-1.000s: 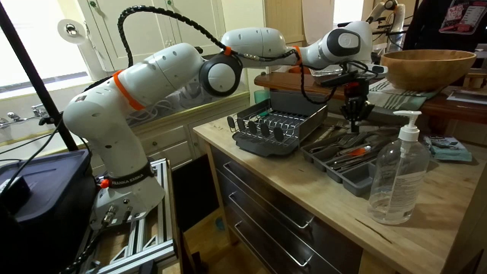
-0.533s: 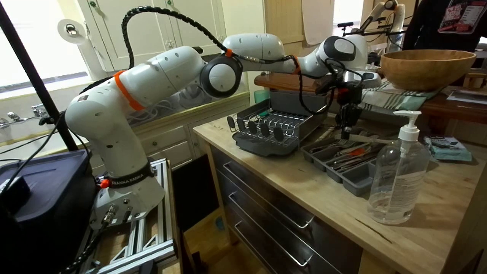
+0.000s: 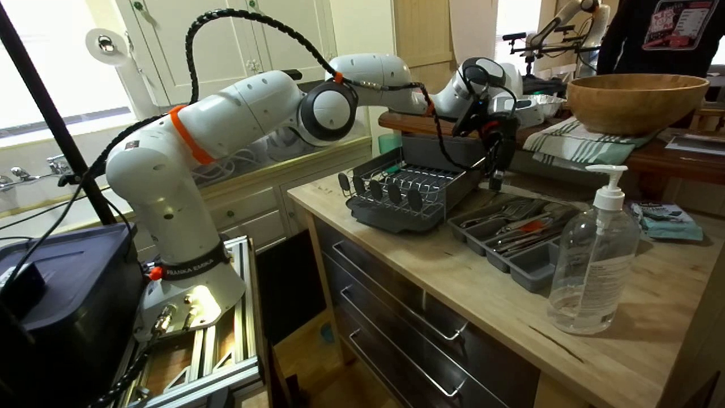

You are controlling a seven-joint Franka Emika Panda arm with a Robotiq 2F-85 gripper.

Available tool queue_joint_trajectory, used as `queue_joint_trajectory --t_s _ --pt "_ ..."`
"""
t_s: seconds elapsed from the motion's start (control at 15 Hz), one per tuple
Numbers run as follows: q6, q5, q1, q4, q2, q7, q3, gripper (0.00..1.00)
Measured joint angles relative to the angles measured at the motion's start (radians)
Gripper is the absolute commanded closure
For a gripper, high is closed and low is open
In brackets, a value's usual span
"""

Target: Move the knife from the left rack to the right rack

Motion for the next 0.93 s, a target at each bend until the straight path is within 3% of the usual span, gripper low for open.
queue_joint_trajectory --t_s 0.4,0.93 --pt "0.057 -0.029 0.015 0.0 0.01 -0.134 -0.001 0.99" --pt "0.208 -0.023 -0.025 0.0 0.011 -0.233 0.029 0.99"
